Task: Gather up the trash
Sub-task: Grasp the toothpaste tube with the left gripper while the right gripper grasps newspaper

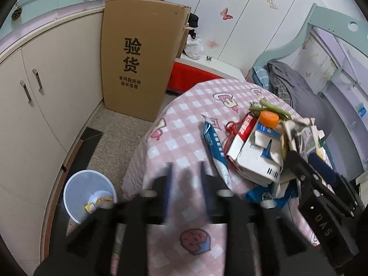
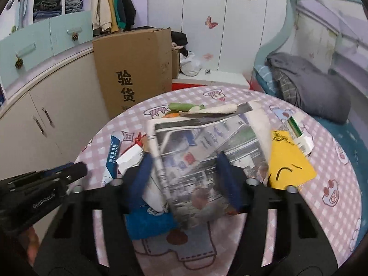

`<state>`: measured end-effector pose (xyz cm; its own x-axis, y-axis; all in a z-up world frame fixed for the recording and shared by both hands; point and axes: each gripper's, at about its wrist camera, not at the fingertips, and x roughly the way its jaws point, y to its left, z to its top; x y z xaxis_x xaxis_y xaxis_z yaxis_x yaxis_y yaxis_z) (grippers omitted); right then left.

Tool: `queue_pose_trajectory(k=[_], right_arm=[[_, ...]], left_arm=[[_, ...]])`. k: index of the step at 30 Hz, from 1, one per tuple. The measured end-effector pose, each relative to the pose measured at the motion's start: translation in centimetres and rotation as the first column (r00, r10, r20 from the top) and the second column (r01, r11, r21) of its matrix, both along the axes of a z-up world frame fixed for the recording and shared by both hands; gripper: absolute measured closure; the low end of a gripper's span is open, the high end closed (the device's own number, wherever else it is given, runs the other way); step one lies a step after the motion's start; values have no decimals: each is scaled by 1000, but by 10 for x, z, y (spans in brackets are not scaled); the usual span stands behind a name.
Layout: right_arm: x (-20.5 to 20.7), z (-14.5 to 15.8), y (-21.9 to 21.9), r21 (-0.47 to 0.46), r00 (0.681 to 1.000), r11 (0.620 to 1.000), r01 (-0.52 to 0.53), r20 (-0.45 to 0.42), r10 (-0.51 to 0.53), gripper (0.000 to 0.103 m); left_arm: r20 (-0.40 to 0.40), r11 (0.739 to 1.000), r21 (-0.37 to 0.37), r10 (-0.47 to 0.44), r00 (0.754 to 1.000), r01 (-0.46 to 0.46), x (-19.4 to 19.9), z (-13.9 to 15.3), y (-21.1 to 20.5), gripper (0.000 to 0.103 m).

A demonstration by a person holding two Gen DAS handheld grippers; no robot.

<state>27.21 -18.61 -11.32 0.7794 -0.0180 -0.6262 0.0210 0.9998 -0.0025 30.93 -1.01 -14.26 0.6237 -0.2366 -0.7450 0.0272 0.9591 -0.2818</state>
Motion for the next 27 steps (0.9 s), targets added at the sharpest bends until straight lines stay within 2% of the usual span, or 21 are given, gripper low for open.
queue_pose_trajectory(k=[1,4,7,9,11,13,18,22,27], right_arm=[[0,0,-3,4,1000,1000,4,4,-4,62],[-4,1,-13,34,1000,999,10,16,-10,67],[-7,2,-17,40,1000,999,11,23,-12,68],[-11,1,-19,38,999,999,18,31,-19,68],[-15,1,-20,37,999,999,29,41,-30,68],[-19,2,-19,11,997,999,46,58,-47,68],[-34,7,-26,6,988,995,104,111,-104,69],[-57,7,-48,117,975,982,151,144,-167,70],[-86,4,-81,254,952,943,214,161,-259,70]], left_arm=[[8,1000,2,-3,1000,3,0,1,-3,60],[10,1000,10,-24,1000,24,2,2,-13,55],[0,998,47,-44,999,44,8,-1,-28,55],[-6,994,106,-38,999,38,13,-4,-39,55],[-1,987,161,-23,1000,23,15,-6,-46,62],[-5,983,183,-26,1000,27,17,-7,-48,92],[31,988,153,-8,999,3,10,-3,-40,95],[81,992,129,6,997,-16,-6,6,-31,96],[128,994,110,-4,992,-10,-26,16,-31,97]])
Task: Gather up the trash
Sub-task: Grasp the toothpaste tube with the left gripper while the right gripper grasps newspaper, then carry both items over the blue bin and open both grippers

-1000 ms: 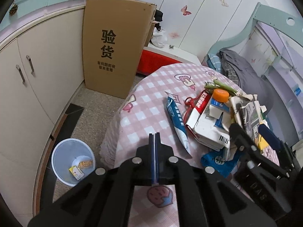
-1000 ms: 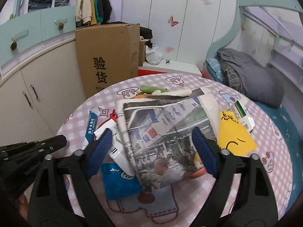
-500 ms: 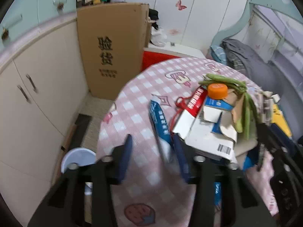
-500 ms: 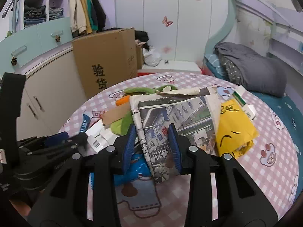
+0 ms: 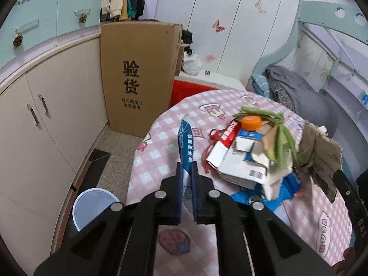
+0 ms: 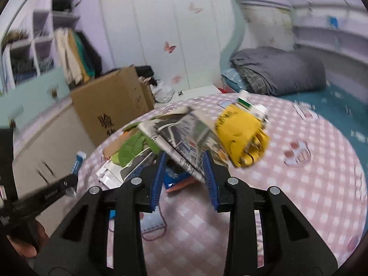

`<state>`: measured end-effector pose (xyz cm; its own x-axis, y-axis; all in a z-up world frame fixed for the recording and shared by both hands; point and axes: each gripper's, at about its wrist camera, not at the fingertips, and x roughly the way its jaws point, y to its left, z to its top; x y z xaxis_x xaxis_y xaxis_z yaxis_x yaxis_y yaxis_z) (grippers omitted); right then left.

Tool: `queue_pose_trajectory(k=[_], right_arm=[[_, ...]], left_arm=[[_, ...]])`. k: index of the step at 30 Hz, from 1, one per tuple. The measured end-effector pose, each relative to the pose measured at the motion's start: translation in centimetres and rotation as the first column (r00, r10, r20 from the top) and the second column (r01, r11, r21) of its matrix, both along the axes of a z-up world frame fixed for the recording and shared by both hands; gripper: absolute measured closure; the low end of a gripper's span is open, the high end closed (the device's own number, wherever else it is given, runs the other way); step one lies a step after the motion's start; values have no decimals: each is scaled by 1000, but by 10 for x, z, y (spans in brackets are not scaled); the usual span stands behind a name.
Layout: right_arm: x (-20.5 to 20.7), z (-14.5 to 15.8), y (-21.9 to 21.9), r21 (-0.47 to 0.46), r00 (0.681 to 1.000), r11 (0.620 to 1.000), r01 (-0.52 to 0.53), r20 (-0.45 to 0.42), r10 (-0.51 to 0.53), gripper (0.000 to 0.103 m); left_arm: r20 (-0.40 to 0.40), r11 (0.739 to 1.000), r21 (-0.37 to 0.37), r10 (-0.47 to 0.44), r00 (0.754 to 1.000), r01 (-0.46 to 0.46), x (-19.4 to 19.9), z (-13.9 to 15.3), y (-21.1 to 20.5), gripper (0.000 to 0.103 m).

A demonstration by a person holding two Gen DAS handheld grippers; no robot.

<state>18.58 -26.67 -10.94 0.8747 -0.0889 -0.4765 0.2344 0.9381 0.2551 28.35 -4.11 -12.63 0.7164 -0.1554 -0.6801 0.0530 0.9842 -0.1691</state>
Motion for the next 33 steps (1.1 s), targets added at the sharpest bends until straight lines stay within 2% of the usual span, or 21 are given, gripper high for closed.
queue_pose_trajectory(k=[2,3,4,8,10,13,15,17,20,26,30,33], right_arm=[[-2,0,-7,5,1000,1000,16,-7,-16,69],[-1,0,-8,1,1000,1000,20,-12,-20,66],[1,0,-7,-14,1000,1000,17,-24,-17,63],[16,3,-8,-90,999,996,-9,-45,5,63],[22,3,-8,-106,998,994,-33,-62,27,79],[20,6,-11,-108,997,993,-56,-50,50,93],[13,12,-12,-95,998,993,-69,-16,68,97],[7,18,-11,-52,994,993,-108,8,109,97],[-2,28,0,-39,989,990,-138,39,140,97],[-17,56,41,-73,971,977,-203,112,210,97],[-15,67,86,-93,941,948,-304,129,314,97],[-7,64,127,-98,908,913,-396,109,405,97]], left_arm=[[12,1000,-10,-9,1000,9,-6,3,-1,97],[14,1000,-12,-14,1000,14,-8,4,-3,97],[15,1000,-12,-21,1000,22,-11,5,-5,97],[18,999,-12,-38,999,38,-20,6,-9,97],[24,999,-15,-42,999,42,-23,9,-10,97],[34,998,-32,-50,998,51,-29,13,-7,97],[43,997,-57,-55,998,58,-33,17,1,97],[51,995,-82,-57,997,61,-37,21,7,98],[65,991,-117,-59,996,66,-44,29,18,98],[95,983,-179,-33,995,50,-59,40,55,98],[108,979,-206,22,994,1,-68,42,90,98],[102,976,-217,62,993,-39,-72,39,119,98]])
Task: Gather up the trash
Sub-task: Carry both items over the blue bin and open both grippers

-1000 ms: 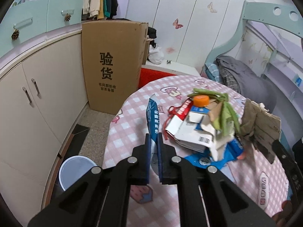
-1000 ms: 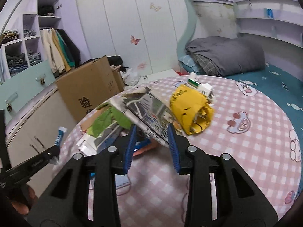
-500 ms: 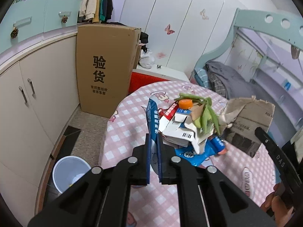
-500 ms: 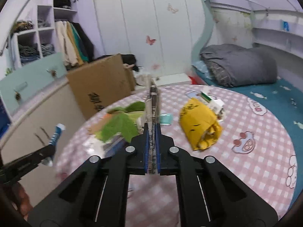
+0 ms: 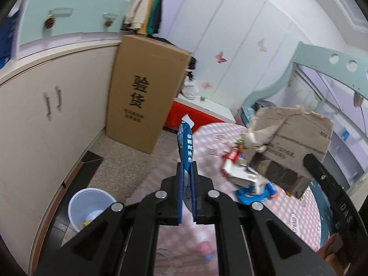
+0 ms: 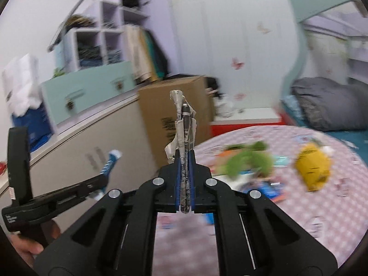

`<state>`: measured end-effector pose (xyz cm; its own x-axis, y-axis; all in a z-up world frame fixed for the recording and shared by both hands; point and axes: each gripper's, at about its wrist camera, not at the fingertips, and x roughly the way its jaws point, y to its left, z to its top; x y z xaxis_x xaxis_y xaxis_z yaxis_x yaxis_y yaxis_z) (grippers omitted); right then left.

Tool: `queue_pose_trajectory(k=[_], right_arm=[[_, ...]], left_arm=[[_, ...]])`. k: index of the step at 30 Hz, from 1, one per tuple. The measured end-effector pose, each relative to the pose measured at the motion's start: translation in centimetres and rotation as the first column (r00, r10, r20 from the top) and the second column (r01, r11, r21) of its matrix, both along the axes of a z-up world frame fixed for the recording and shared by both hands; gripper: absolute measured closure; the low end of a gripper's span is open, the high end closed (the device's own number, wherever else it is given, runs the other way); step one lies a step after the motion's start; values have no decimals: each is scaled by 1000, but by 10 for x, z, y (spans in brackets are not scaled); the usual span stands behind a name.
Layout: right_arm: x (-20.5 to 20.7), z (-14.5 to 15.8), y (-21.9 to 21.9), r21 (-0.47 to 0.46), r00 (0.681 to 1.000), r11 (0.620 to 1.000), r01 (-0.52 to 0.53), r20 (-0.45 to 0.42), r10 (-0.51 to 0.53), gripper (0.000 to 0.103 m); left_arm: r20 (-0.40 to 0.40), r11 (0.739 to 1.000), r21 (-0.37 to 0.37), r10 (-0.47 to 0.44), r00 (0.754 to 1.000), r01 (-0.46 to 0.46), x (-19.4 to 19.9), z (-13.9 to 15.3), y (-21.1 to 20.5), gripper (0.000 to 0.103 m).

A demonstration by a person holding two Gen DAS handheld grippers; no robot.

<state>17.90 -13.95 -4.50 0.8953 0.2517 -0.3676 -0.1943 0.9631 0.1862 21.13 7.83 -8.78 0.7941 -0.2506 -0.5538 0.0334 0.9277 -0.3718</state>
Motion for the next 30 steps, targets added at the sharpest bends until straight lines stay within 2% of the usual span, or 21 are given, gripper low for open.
queue_pose_trajectory(k=[3,7,14,15,17,18,22,26,30], right_arm=[[13,-11,43,0,994,995,-98,-44,97,97],[35,-36,99,6,971,978,-210,-117,209,97],[67,-93,176,30,920,948,-316,-233,314,95],[71,-102,185,25,919,948,-318,-237,314,93],[84,-128,204,29,909,944,-327,-265,323,60],[88,-137,209,19,908,947,-321,-279,313,37],[97,-173,222,-5,885,949,-316,-361,293,37],[96,-181,220,-29,881,948,-317,-380,283,36],[93,-182,217,-59,887,948,-313,-375,269,33]], left_arm=[[-25,998,7,60,998,-60,-1,-11,33,98],[-84,987,37,157,984,-154,1,-33,80,98],[-206,956,75,292,934,-282,8,-83,155,98],[-218,954,76,300,929,-290,9,-89,161,98],[-262,948,78,318,911,-308,15,-107,176,98],[-277,946,80,322,905,-313,18,-114,180,98],[-340,946,100,324,883,-309,26,-142,187,98],[-377,948,112,319,869,-299,35,-159,185,97],[-386,953,124,303,871,-276,43,-166,178,97]])
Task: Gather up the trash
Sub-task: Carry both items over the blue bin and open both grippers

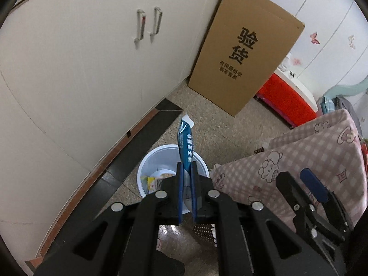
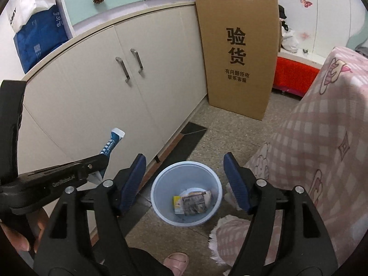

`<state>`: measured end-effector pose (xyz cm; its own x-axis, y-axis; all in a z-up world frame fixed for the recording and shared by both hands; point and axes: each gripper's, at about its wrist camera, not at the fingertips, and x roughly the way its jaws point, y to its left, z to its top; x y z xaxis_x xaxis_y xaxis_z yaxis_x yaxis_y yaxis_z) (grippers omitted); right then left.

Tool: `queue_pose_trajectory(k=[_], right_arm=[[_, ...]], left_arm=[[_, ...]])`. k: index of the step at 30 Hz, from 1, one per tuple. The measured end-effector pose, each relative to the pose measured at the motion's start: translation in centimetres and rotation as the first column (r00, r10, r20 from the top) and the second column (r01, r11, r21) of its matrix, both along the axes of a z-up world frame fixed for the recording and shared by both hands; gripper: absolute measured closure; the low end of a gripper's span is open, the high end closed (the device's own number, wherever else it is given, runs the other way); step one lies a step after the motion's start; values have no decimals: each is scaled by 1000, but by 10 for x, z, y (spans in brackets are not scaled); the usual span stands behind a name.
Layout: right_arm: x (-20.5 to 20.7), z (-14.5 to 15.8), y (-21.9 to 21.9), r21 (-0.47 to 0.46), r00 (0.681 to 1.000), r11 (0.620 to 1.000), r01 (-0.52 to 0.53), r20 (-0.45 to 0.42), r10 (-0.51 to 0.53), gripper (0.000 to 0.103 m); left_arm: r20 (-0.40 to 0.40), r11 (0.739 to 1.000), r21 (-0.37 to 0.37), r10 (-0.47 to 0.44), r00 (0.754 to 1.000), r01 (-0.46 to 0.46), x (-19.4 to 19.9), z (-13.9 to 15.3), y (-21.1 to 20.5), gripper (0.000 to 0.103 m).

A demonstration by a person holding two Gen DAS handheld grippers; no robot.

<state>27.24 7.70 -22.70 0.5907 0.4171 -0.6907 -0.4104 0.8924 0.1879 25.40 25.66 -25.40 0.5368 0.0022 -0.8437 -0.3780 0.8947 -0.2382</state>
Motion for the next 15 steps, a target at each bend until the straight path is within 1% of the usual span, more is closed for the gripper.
queue_pose_trajectory(k=[6,15], right_arm=[[-1,6,-12,16,999,999,33,25,-33,31],[1,20,-23,67,996,996,65,62,-69,30]], left_arm=[[-9,1000,2,-24,1000,24,9,-3,-9,97],[10,999,22,-43,999,43,25,8,-16,96]])
